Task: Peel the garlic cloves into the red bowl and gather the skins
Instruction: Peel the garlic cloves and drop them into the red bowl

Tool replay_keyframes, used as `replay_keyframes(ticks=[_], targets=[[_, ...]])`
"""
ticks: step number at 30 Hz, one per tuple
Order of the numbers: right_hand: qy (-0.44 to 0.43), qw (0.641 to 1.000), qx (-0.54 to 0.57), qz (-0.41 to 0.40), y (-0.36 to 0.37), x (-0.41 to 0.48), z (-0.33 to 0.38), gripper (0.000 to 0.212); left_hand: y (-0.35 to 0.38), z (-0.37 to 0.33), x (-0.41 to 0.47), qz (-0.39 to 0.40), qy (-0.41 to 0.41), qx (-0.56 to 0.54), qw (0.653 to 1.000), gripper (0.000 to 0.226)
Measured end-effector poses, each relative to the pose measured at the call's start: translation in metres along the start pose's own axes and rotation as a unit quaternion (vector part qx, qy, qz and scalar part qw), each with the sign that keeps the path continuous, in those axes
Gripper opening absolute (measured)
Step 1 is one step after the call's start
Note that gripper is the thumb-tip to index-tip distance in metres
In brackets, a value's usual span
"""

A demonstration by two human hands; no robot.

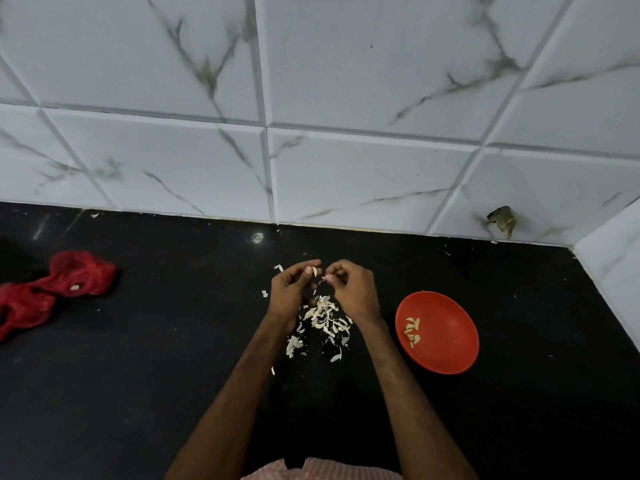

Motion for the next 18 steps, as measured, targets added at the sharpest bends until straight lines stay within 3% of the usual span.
replay_keyframes(ticks=[4,9,11,18], targets=[[-0.010,1.000,-0.022,0.016,0.004,0.000,-0.001,0.021,-0.005,0.002,0.000,-0.018,0.005,-0.018,1.000,0.018],[-0.014,0.998,-0.059,-0.008,0.003,-0.003,0.010,0.008,-0.008,0.001,0.001,-0.027,0.009,-0.010,1.000,0.016],[-0.013,0.997,-0.077,-0.009,0.004,-0.003,0.013,0.016,-0.010,0.001,0.001,-0.030,0.015,0.002,0.999,0.016],[-0.024,0.999,0.038,-0.009,0.011,-0.001,0.010,0.007,-0.008,-0.001,0.002,-0.021,0.033,0.016,0.999,0.014]])
Point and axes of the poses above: each hand's wrist, its own x-axis towards the middle knuckle, its own y-axis out of the palm, z = x × y, the point moved 7 cm from there along x, towards the middle knuckle, and after that the axes turned 11 degrees about z, right-handed, at the moved point
